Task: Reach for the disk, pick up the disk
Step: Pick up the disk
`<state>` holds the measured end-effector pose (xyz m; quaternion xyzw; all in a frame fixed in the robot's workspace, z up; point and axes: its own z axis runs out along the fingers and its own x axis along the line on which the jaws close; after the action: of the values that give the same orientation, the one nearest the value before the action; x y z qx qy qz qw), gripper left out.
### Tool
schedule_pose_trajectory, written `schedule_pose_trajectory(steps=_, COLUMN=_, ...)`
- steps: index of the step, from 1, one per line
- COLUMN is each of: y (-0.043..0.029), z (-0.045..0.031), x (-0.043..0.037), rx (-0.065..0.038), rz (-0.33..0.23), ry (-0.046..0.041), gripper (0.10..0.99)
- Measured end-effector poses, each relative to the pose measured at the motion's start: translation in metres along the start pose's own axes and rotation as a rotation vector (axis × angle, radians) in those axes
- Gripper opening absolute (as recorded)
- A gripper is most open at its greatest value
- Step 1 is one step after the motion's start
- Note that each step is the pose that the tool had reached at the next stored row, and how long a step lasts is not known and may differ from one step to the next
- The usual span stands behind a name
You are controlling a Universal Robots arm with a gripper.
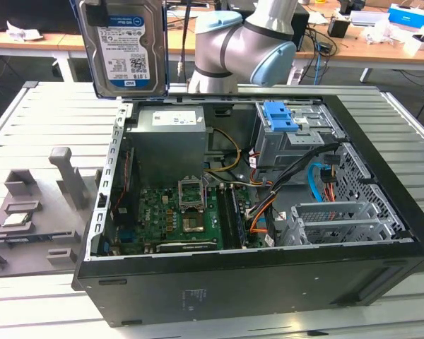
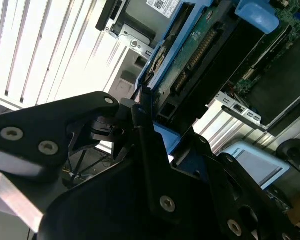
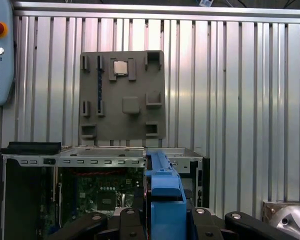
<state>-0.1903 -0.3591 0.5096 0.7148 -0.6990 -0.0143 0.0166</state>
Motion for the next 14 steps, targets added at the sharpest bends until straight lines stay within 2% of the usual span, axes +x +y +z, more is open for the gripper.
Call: schedule_pose_trajectory(steps=14, y=-0.0019, z=0.0, x=0.0137, rx=0.0, rz=0.0, ry=-0.0001, gripper=0.369)
